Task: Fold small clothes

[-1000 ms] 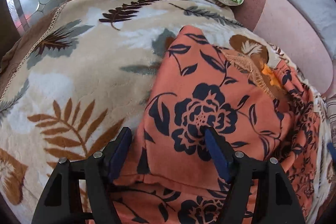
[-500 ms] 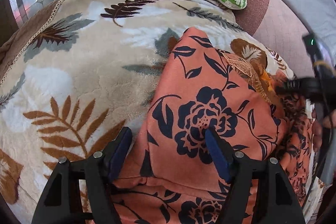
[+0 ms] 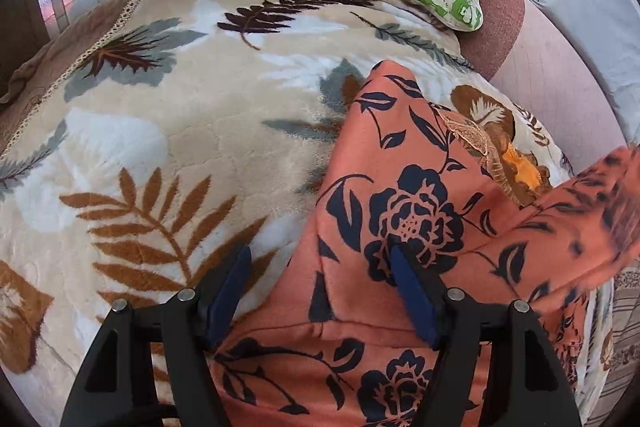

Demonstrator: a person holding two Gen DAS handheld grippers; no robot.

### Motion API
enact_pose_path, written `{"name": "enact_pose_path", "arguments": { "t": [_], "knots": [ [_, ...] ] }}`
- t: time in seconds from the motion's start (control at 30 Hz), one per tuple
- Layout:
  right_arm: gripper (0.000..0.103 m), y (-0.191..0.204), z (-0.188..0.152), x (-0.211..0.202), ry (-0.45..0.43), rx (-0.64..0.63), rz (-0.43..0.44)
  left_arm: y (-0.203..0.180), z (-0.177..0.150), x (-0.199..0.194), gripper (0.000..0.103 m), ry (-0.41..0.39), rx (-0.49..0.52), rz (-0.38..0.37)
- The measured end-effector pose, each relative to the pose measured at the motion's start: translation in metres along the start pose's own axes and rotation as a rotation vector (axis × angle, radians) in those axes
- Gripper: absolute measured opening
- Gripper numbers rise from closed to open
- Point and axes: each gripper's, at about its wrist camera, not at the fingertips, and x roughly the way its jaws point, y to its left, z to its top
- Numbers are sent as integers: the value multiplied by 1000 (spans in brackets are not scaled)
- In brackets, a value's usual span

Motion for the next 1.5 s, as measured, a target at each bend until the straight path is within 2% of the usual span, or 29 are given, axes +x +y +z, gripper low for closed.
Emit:
{"name": "enact_pose_path", "arguments": {
  "t": [0.03,0.1,0.17,0.3,0.47,0.6,0.67,0.7,0.8,0.9,1.0,1.1,1.17,1.2,1.23,1.27,1.3,1.33,1.37,1.43,1.47,1.5],
  "knots": [
    [13,-32,-13,0,55,58,-53,-2,-2,0,73,-1,12,16],
    [13,-87,-48,2,197,126,-264,-7,-6,0,73,-3,35,34],
    [13,-109,-75,-8,246,140,-304,-11,-10,-2,73,-9,55,42],
    [13,-107,-94,-28,231,122,-367,-13,-11,-4,73,-20,59,49],
    [13,-78,-82,-3,317,31,-461,-12,-11,-3,73,-24,57,53],
    [13,-84,-80,9,324,96,-410,-10,-10,-7,73,-47,46,54],
    [13,-87,-88,18,353,136,-353,-13,-8,-13,73,-85,56,56],
    [13,-85,-92,25,374,125,-354,-16,-7,-16,73,-110,72,73],
    [13,-85,-108,49,455,85,-404,-19,-6,-16,73,-144,116,133],
    [12,-92,-128,63,589,80,-479,-8,-3,-7,73,-94,74,152],
    [11,-84,-141,54,644,6,-503,0,-1,-4,73,-74,30,137],
    [11,-82,-152,45,726,9,-522,-3,-2,-8,73,-96,49,162],
    [11,-77,-148,37,729,-11,-506,-2,-4,-9,73,-95,47,154],
    [11,-75,-141,29,694,-7,-466,0,-3,-9,73,-94,42,152],
    [12,-73,-129,17,620,17,-411,2,-3,-9,73,-95,34,152],
    [15,-74,-119,6,546,46,-380,2,-3,-9,73,-97,29,152],
    [41,-76,-109,-4,477,82,-368,3,-2,-10,73,-99,25,150],
    [92,-79,-102,-11,432,117,-359,2,-2,-10,73,-102,24,149],
    [103,-82,-99,-14,406,145,-356,1,-2,-11,73,-104,25,146],
    [102,-89,-94,-16,342,172,-363,-2,-2,-12,73,-112,39,138],
    [101,-92,-92,-12,339,160,-369,-4,-2,-12,73,-114,45,140],
    [93,-93,-91,-9,332,151,-377,-6,-2,-13,73,-119,56,143]
  ]
}}
